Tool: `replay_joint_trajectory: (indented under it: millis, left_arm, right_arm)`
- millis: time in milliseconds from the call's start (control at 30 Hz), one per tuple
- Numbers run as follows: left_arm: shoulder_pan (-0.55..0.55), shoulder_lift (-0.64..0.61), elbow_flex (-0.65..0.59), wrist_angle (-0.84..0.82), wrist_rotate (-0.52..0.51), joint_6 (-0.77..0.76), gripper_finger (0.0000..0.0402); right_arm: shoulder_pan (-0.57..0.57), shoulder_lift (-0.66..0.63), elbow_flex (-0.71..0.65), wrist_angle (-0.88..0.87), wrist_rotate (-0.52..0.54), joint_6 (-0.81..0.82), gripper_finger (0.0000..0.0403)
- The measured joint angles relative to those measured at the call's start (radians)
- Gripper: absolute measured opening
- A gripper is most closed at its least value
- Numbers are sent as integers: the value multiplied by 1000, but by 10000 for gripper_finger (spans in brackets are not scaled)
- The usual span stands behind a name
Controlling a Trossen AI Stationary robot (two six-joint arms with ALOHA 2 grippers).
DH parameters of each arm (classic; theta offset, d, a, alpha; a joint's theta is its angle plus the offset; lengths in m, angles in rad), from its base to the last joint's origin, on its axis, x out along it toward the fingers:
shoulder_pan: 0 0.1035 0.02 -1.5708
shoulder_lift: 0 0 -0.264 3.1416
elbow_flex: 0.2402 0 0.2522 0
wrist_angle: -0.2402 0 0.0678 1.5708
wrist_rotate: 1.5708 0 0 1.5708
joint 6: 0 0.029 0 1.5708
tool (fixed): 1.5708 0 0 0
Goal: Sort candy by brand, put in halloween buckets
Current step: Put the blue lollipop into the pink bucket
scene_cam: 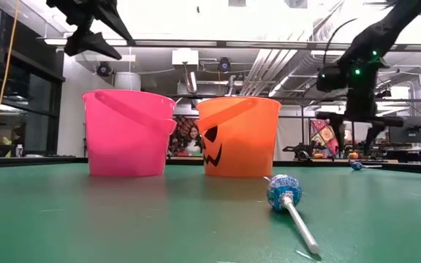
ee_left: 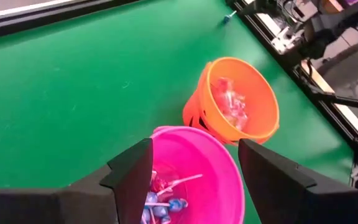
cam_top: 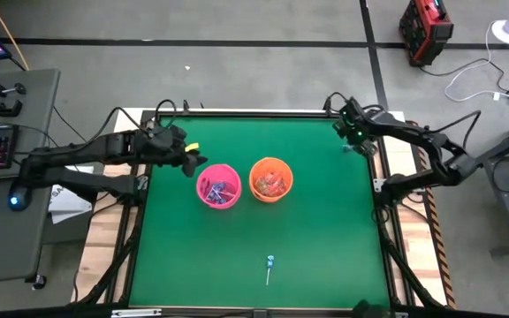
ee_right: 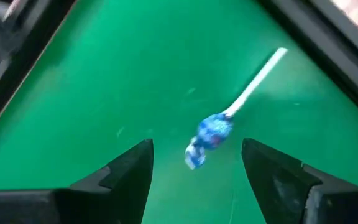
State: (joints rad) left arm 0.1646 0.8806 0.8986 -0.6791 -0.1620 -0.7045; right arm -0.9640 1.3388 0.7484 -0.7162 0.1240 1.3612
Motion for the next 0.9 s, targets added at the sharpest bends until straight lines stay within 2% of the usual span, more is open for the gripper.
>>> replay_joint_trajectory:
  millis: [167,267,500,633,767,900]
  left_arm:
    - [0,8,0,1,-8,-13,227]
    - [0,11,0,3,-13,-18,227]
    - [0,10,0,3,0,-19,227]
    - [-1,10,0,-3,13,-34,227]
    - [-1,4,0,-13,77,-49,227]
    - [-1,-30,0,-13,145,-46,227]
  right_arm:
    - [-53,3,-18,-3,-9,101,237]
    - [-79,26,-18,-1,-9,118,233]
    - [-86,158,-17,41,-102,123,216]
    - [-84,172,-15,46,-112,116,202]
    - [-83,173,-15,23,-97,53,148]
    - [-79,172,-14,-3,-73,-39,48]
